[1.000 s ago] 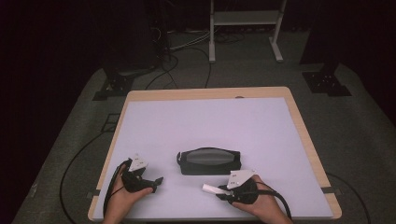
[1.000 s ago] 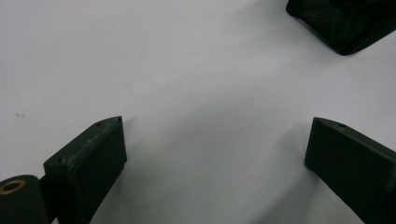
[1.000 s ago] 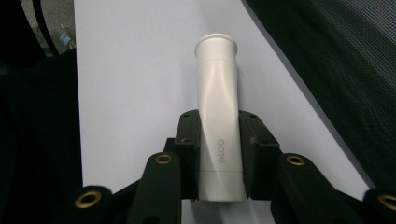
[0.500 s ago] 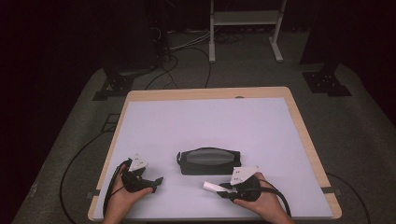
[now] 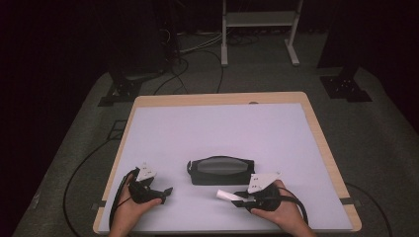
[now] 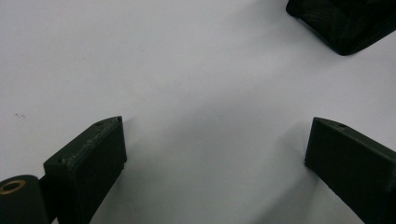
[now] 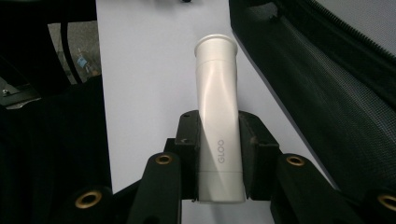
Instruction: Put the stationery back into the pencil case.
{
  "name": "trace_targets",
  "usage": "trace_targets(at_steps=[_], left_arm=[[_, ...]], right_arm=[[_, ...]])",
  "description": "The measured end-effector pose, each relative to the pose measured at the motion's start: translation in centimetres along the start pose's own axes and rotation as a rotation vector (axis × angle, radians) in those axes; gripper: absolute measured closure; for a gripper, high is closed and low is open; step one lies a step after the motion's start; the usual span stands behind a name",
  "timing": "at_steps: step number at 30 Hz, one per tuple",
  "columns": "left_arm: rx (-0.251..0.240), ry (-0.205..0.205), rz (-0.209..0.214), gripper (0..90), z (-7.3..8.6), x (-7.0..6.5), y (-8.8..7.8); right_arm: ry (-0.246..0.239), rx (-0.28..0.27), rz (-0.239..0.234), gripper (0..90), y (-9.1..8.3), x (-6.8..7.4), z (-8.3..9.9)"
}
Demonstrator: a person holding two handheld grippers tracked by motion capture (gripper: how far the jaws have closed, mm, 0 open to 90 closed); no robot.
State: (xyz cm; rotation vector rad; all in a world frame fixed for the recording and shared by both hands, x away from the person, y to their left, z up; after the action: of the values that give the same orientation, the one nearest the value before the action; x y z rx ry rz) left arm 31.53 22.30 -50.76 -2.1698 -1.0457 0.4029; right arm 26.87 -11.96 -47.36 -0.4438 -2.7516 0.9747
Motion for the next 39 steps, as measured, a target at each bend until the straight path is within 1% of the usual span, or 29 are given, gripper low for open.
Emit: trace_targets(at_steps=[8, 13, 33, 39], left_arm=[[0.000, 0.000, 0.000, 4.5, 0.0, 0.0, 0.0], [0.000, 0.000, 0.000, 4.5, 0.0, 0.0, 0.0], [0.000, -0.001, 0.000, 4.4, 0.0, 0.0, 0.0], [0.000, -0.001, 0.000, 4.4, 0.0, 0.0, 0.0]], right_arm=[[-0.002, 0.011, -0.002, 70.4, -0.7, -0.1, -0.1], [-0.003, 0.009, 0.000, 70.4, -1.2, -0.1, -0.3], [-0.022, -0.056, 0.015, 70.4, -3.2, -1.1, -2.7], [-0.029, -0.068, 0.028, 70.4, -3.9, -1.5, -3.4]])
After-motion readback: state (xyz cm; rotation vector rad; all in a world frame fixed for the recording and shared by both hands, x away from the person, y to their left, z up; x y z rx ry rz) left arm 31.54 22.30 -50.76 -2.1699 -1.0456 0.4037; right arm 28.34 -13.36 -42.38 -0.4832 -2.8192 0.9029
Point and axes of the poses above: each handheld gripper's, and its own axes: y roughly forward along the jaws, z roughly out of its underside, x roughly to its left, the point moved 4 cm from there along y, roughly forward along the jaws
